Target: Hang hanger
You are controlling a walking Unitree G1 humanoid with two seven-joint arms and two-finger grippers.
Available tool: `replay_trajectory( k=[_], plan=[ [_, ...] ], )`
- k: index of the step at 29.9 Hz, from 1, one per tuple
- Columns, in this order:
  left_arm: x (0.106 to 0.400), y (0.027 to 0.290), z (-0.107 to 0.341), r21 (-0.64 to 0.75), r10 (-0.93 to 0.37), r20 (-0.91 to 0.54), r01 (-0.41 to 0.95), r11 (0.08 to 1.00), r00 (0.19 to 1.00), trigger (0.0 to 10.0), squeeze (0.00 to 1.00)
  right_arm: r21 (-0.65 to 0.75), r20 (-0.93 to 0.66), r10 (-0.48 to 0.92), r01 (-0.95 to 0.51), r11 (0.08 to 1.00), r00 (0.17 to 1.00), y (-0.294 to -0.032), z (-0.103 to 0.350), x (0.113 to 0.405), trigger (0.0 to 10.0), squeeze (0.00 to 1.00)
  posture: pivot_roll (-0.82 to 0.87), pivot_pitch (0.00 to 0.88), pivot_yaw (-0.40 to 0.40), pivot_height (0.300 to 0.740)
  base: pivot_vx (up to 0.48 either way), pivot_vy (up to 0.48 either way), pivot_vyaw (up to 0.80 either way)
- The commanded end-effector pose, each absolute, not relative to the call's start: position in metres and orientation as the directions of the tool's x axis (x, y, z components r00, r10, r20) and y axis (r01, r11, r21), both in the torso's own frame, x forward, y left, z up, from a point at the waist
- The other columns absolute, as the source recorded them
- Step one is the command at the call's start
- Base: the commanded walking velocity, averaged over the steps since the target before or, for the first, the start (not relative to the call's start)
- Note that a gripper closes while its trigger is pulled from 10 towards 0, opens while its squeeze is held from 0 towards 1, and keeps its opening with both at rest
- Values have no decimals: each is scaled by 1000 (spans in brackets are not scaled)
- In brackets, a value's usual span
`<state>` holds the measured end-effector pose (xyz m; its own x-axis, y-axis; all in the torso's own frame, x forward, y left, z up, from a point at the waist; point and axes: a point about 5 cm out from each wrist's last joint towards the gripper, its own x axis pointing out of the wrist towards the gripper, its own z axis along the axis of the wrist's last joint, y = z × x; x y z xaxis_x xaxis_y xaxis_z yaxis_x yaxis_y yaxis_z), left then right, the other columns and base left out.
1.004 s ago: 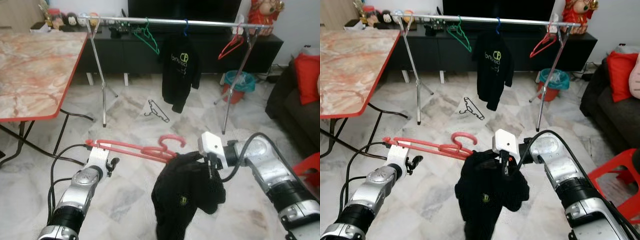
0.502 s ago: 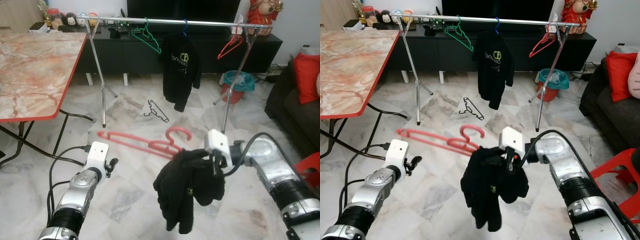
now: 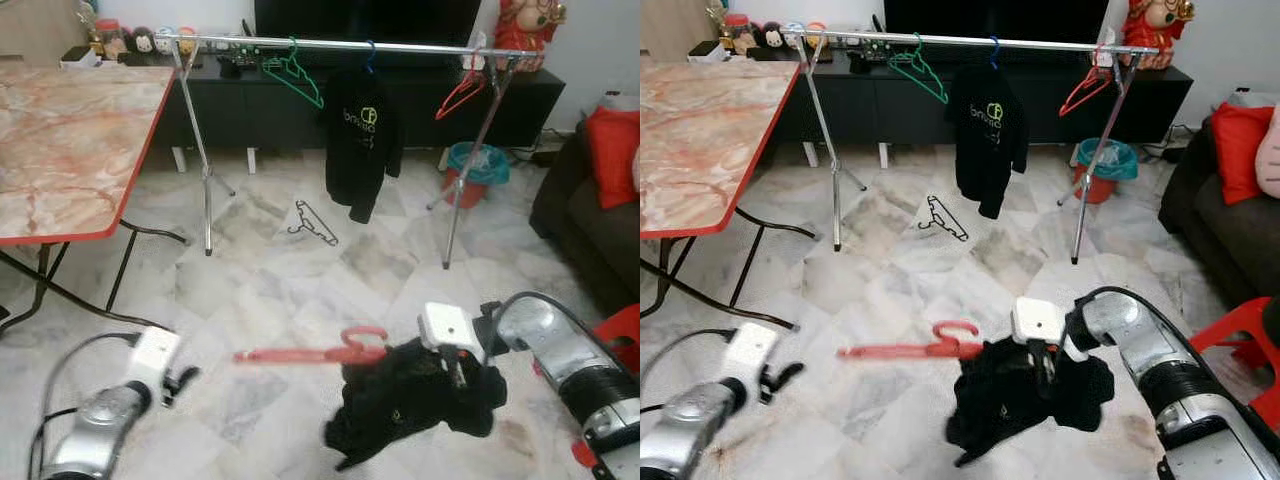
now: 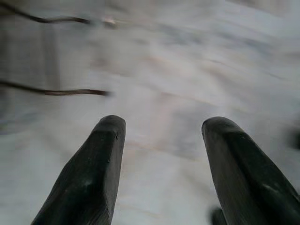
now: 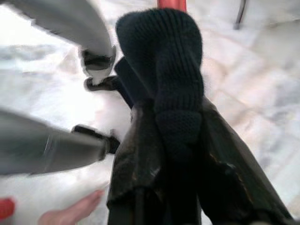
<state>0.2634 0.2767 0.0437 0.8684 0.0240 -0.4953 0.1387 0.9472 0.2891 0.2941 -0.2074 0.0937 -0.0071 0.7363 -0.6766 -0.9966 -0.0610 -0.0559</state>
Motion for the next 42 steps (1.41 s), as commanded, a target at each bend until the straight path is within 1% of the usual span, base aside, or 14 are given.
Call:
replay_trajectory(
  k=[1, 6, 8, 12, 16, 19, 22, 23, 24, 28, 31, 36, 40, 42],
  plan=[
    [270, 278, 53, 305, 47, -437, 99, 947, 898, 10000, 0, -66, -626, 778, -990, -123, -55, -208, 105, 293, 10000, 0, 0, 0, -62, 736, 0, 0, 0],
    [284, 274, 71, 290, 51, -334, 51, 956, 941, 10000, 0, -49, -617, 774, -976, -213, -138, -209, 113, 288, 10000, 0, -6, 0, -65, 736, 0, 0, 0],
    [291, 263, 75, 219, -16, -314, 88, 972, 949, 10000, 0, -58, -631, 760, -967, -249, -158, -211, 115, 286, 10000, 0, -3, 0, -68, 736, 0, 0, 0],
    [292, 234, 81, 90, -248, -287, 284, 955, 925, 10000, 0, -76, -617, 769, -959, -274, -171, -209, 120, 286, 10000, 0, -1, 0, -68, 736, 0, 0, 0],
    [288, 223, 79, 47, -354, -294, 383, 922, 888, 10000, 0, -75, -585, 786, -952, -295, -198, -204, 127, 284, 10000, 0, -4, 0, -69, 736, 0, 0, 0],
    [286, 220, 77, 46, -375, -299, 405, 913, 878, 10000, 0, -79, -580, 789, -951, -300, -201, -204, 129, 285, 10000, 0, -4, 0, -70, 736, 0, 0, 0],
    [288, 228, 75, 54, -292, -295, 321, 945, 910, 10000, 0, -92, -562, 806, -955, -284, -186, -204, 133, 288, 10000, 0, -3, 0, -68, 736, 0, 0, 0],
    [290, 234, 73, 60, -230, -302, 259, 964, 925, 10000, 0, -98, -547, 819, -958, -268, -173, -204, 135, 290, 10000, 0, -3, 0, -68, 736, 0, 0, 0],
    [291, 252, 69, 83, -73, -317, 104, 991, 946, 10000, 0, -106, -511, 846, -966, -237, -151, -203, 139, 293, 10000, 0, -3, 0, -67, 736, 0, 0, 0],
    [281, 286, 57, 128, 203, -348, -168, 977, 915, 10000, 0, -124, -479, 870, -972, -201, -119, -205, 145, 297, 10000, 0, -10, 0, -62, 736, 0, 0, 0],
    [271, 294, 47, 152, 279, -382, -238, 959, 881, 10000, 0, -123, -471, 875, -974, -192, -113, -208, 146, 296, 10000, 0, -12, 0, -62, 736, 0, 0, 0],
    [260, 288, 26, 155, 264, -486, -215, 964, 833, 10000, 0, -127, -457, 883, -976, -178, -101, -210, 148, 297, 10000, 0, -14, 0, -61, 736, 0, 0, 0],
    [249, 258, 1, 53, 35, -635, -2, 999, 772, 10000, 0, -147, -438, 896, -976, -158, -79, -209, 154, 301, 10000, 0, -14, 0, -61, 736, 0, 0, 0],
    [247, 253, -2, 27, -7, -653, 33, 999, 757, 10000, 0, -151, -435, 897, -976, -156, -76, -209, 155, 302, 10000, 0, -13, 0, -61, 736, 0, 0, 0]
  ],
)
